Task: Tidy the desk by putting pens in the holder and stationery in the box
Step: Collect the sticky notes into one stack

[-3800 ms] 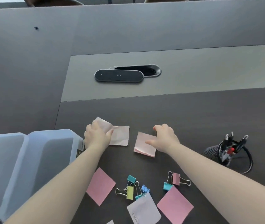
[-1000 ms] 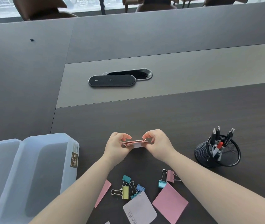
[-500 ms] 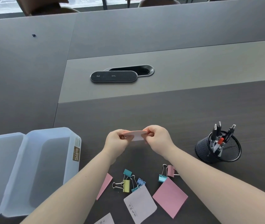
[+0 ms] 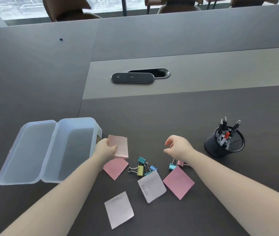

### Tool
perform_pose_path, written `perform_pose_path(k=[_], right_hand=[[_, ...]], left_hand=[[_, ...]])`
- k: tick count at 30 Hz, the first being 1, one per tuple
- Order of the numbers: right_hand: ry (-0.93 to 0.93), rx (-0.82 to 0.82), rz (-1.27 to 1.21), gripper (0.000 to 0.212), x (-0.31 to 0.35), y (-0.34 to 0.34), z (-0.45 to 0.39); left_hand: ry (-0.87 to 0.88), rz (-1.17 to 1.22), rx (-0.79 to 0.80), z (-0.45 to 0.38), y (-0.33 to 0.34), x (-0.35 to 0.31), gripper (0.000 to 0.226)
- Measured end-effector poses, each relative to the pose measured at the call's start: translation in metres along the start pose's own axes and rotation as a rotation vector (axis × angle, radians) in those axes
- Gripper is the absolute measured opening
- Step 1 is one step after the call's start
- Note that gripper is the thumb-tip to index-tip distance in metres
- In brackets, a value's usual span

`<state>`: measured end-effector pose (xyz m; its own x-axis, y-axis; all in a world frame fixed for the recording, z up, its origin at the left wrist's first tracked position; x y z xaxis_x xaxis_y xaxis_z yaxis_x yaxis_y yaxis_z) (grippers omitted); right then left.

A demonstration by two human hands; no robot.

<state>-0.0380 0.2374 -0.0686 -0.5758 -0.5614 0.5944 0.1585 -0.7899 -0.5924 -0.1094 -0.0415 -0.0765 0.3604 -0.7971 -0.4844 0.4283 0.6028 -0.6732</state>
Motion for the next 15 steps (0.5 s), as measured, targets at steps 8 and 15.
perform_pose_path(k=[8, 15], right_hand=[[0.199, 0.026, 0.265, 0.066, -0.059, 0.023, 0.056], [0.291, -0.046, 0.389, 0.087, -0.072, 0.03, 0.069]], left_hand=[[-0.117, -0.169, -0.074, 0.029, 0.009, 0.031, 0.021], [-0.075, -0.519, 0.012, 0.022, 0.031, 0.029, 0.036]])
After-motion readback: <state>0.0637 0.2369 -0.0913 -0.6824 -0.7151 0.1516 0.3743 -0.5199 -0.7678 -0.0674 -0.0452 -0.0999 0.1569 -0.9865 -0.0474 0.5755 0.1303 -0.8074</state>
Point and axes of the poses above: each hand's wrist, its own z-axis away from the middle knuckle, its own y-axis out of the palm, x = y × z, the point moved 10 cm from there along -z, towards the middle knuckle, and after that the axes turned 10 degrees about -z, right-handed, at the moved point
